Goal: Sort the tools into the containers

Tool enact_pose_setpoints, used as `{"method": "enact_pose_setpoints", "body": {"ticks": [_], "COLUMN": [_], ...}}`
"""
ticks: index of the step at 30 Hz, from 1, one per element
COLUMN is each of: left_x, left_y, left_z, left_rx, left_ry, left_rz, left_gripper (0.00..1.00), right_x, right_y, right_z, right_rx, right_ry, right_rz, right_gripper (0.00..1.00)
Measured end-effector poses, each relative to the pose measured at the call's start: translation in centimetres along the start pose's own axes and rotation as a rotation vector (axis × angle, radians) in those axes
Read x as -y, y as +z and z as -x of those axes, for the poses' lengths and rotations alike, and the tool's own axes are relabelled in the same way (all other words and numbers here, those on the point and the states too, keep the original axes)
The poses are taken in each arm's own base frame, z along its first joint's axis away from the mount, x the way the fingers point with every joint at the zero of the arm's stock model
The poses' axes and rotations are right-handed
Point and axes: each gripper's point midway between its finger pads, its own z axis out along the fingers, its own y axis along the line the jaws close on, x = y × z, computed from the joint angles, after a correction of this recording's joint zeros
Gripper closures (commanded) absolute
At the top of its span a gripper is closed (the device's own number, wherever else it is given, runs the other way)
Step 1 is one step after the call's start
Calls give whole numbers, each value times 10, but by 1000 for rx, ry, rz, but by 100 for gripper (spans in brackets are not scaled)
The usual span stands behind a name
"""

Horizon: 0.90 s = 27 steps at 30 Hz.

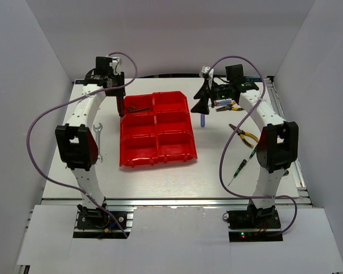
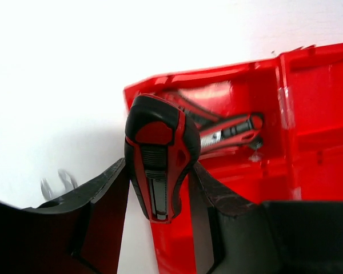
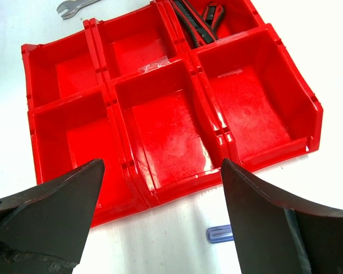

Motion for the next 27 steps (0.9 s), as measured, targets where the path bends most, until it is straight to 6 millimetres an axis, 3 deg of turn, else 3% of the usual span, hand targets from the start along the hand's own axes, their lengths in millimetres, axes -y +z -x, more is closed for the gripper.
{"method": "enact_pose_setpoints", "body": {"ticks": [6,15,19,23,27], "left_x": [42,91,96,90,82], "left_y": [31,77,86,93,96], "left_z": [15,9,3,-11,-36], "left_rx": [49,97,98,81,24], "left_ry": [236,480,518,534,541], "left_rz": [-56,-58,-53,-34,-20], "left_gripper": [92,69,52,29,20], "right_x": [0,2,5,4,2], "right_y": [-6,-11,-15,-18,-19], "right_z": [1,-4,-7,-14,-18], "right_rx": [-4,-21,-26,-38,-48], "right_ry": [-3,3,8,27,31], "right_rz": [-11,-21,-36,-42,-41], "right_gripper": [11,11,11,11,11]}}
